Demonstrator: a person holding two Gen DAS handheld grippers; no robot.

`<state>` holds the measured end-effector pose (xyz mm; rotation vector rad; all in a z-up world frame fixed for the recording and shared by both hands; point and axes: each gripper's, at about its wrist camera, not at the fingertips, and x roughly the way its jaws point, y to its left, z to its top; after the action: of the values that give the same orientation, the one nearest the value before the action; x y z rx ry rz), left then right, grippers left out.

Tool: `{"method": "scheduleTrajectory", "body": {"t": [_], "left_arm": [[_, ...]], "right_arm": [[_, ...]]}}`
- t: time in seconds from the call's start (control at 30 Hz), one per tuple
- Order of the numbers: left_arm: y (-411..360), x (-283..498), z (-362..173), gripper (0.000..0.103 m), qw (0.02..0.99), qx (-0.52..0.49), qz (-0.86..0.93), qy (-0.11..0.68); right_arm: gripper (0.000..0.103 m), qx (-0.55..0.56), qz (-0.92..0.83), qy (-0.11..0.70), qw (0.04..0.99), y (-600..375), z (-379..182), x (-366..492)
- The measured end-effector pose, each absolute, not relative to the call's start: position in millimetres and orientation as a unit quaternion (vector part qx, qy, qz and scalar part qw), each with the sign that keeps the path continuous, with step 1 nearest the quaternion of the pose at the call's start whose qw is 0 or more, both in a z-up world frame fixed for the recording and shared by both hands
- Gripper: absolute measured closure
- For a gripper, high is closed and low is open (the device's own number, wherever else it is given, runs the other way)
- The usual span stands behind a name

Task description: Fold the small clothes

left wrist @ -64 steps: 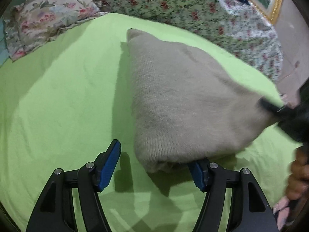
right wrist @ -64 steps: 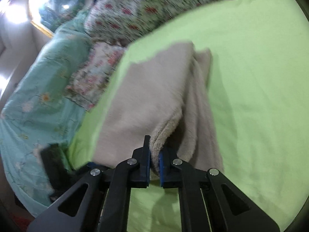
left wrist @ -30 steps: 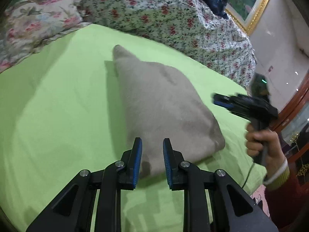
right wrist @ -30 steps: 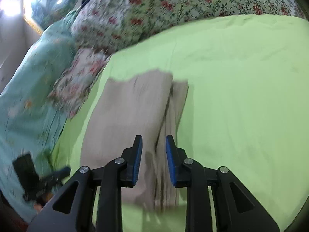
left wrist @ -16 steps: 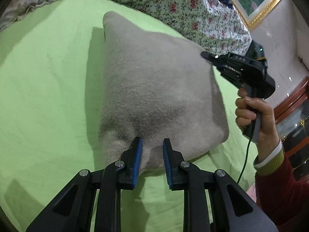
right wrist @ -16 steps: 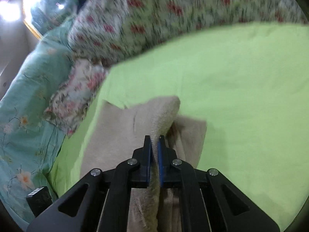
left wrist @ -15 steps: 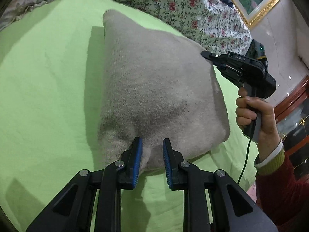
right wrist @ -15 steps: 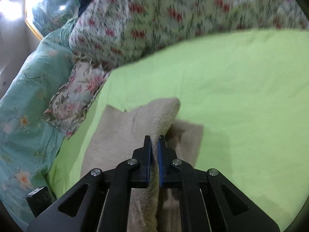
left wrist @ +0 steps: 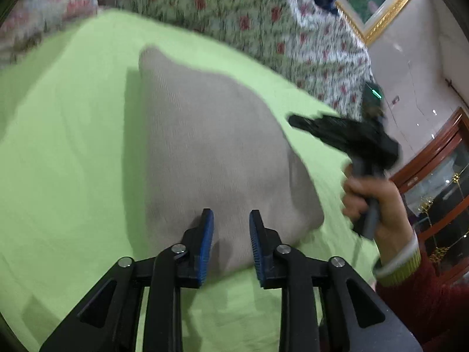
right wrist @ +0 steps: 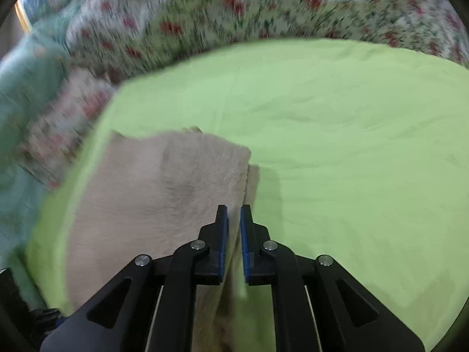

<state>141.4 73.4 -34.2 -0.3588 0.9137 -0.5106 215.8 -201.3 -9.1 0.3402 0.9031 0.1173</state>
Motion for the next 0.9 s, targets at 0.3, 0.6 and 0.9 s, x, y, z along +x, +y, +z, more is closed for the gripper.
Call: {"method": "scheduleTrajectory", "body": {"t": [0.3,0.6,0.9], "left_arm": [[80,207,-33,0.077,0.858,-0.170,-0.218,0.433],[70,211,-53,0.087,0.859,-0.131,-0.184,0.460],[79,133,-38,0.079,0.860,-0.146,-0.232,0.431]], "right_arm": [[0.093,0.171,0.107,0.466,0.861,-156,-25,177],[0.103,0.127,0.072,0.494,0.857,-168,-60,192],[0.099,0.129,0.110,0.469,0.867,-161,-28,131]]}}
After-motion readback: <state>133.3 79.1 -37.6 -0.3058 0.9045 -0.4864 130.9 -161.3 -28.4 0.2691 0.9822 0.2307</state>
